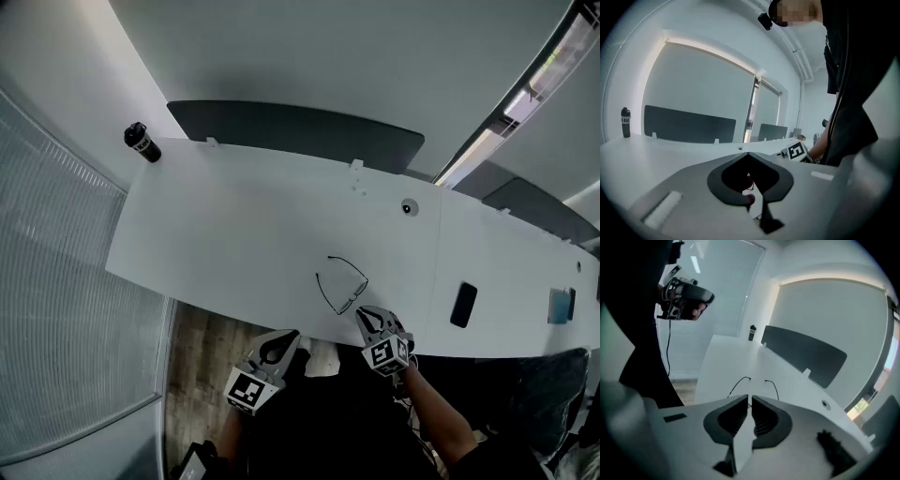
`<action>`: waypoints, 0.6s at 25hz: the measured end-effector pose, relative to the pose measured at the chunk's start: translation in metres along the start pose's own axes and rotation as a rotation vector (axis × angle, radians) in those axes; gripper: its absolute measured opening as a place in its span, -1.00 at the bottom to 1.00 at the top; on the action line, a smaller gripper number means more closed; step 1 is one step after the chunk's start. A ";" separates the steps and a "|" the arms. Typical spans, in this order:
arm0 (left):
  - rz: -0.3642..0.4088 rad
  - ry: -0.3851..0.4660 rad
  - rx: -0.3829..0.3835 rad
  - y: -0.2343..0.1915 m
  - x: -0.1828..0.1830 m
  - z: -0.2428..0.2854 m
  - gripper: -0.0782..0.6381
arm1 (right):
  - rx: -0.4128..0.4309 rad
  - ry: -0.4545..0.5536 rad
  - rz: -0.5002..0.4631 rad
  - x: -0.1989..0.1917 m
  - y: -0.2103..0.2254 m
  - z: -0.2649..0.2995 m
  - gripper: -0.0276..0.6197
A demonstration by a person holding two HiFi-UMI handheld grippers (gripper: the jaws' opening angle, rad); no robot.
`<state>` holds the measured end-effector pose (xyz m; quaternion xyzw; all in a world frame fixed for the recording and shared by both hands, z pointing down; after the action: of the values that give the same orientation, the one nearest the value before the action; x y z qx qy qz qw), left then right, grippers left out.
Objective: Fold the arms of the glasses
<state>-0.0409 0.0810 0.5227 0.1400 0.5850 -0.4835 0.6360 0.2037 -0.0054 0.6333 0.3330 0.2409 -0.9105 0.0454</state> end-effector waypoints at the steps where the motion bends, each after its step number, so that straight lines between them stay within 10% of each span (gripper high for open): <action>1: 0.011 0.006 -0.006 0.000 -0.001 0.002 -0.76 | 0.017 -0.005 0.074 -0.003 0.001 0.002 -0.83; 7: 0.007 0.020 -0.024 -0.001 -0.001 0.014 -0.76 | 0.194 -0.031 0.504 -0.019 0.012 0.014 -0.83; 15: 0.045 0.020 -0.036 -0.005 0.000 0.020 -0.76 | 0.326 -0.079 0.632 -0.034 0.031 0.037 -0.73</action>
<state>-0.0321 0.0637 0.5302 0.1464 0.5964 -0.4573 0.6432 0.2156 -0.0528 0.6668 0.3584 -0.0243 -0.8901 0.2806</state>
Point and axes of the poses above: the fingertips, and each gripper's own axes: z forward along the fingers, y to its right, x out of its top, the point moved 9 cm from there along -z, backward along the fingers, and after that the axes turned 11 degrees about -z, right-handed, at the moved point
